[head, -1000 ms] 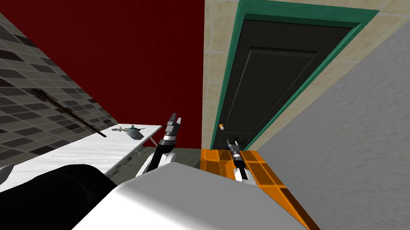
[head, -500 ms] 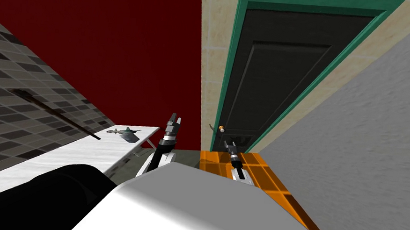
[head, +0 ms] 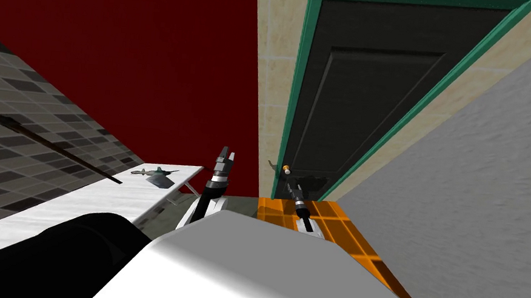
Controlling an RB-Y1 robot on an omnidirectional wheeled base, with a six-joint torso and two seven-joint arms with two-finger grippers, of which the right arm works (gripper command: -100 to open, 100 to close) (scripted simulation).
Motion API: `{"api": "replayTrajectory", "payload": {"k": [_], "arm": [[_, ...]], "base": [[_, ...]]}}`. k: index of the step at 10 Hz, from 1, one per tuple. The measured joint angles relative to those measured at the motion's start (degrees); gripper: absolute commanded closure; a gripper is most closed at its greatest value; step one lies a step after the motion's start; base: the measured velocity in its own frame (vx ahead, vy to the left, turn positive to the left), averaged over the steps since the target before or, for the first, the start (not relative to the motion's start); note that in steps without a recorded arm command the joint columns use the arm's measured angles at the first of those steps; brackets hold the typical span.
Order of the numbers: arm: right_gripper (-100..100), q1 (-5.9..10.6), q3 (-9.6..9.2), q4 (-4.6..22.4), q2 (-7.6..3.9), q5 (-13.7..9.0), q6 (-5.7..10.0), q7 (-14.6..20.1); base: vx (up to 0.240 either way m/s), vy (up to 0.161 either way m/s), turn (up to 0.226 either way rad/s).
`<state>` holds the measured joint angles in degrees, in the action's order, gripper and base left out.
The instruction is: Pull the door open
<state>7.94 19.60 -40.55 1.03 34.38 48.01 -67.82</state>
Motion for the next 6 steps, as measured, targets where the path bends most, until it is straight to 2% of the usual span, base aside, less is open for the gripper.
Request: {"api": "replayTrajectory", "payload": {"k": [2, 3, 4, 5, 6], "arm": [[-100, 0.77, 0.50, 2.2, 0.77, 0.8, 0.53, -1.5], [-100, 0.78, 0.50, 2.2, 0.83, 0.9, 0.52, -1.6], [-100, 0.79, 0.50, 2.2, 0.26, -0.3, 0.27, -2.2], [-100, 0.09, 0.20, 1.4, -0.74, -1.2, 0.01, -2.1], [-100, 0.30, 0.29, 2.0, -1.44, -2.3, 0.04, -2.5]], "base": [[0.061, -0.031, 0.006], [-0.012, 0.080, 0.270], [-0.019, 0.118, 0.156], [-0.022, 0.104, 0.067], [-0.009, 0.084, 0.137]]}}
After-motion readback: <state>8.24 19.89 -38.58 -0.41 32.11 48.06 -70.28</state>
